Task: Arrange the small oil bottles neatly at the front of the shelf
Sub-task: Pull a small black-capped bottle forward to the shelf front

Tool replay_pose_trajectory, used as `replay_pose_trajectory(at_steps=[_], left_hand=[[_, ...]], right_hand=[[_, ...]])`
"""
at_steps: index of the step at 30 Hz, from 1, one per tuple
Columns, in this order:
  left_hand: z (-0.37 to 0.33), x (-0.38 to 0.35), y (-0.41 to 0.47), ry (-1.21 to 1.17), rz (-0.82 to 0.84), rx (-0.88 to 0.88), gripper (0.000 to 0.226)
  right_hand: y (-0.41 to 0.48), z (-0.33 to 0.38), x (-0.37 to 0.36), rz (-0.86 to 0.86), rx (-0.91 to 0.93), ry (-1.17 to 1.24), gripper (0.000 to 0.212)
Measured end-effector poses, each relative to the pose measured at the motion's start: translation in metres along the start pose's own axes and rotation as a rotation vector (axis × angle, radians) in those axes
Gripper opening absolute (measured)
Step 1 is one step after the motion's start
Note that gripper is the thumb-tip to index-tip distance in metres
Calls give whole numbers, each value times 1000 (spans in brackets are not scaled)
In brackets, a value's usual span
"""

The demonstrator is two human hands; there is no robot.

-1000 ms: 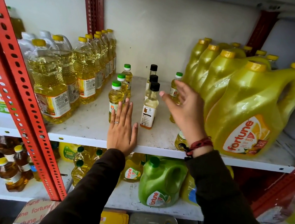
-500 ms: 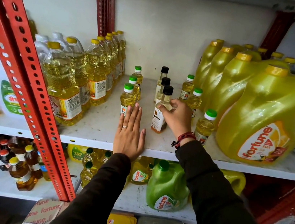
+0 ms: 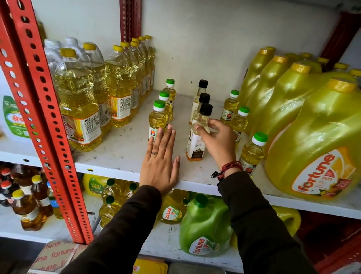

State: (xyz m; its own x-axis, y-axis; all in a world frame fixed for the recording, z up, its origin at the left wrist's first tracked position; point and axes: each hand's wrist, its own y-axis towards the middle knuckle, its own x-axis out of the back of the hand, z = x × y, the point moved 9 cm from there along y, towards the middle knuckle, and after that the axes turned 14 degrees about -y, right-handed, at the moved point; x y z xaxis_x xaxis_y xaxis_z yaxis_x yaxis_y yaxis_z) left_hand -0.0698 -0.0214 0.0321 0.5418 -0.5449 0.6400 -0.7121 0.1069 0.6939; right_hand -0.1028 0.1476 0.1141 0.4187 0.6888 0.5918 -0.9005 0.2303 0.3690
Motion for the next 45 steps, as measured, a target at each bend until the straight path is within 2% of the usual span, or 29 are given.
replay_pose_trajectory(at_steps=[9,23,29,45], left_hand=[[0,1,1,-2,-8,7,72],[4,7,6,-3,-31,22,72],[-1,0,0,-25,-9,15,72],[-1,1,0,5,-7,15,73]], right_hand=[[-8,18,12,-57,138,-161,26],[-48,32,30,-132,221,-234,30],[-66,21,38,-178,198,-252,31],[-67,21,37,-152,139,-253,35]])
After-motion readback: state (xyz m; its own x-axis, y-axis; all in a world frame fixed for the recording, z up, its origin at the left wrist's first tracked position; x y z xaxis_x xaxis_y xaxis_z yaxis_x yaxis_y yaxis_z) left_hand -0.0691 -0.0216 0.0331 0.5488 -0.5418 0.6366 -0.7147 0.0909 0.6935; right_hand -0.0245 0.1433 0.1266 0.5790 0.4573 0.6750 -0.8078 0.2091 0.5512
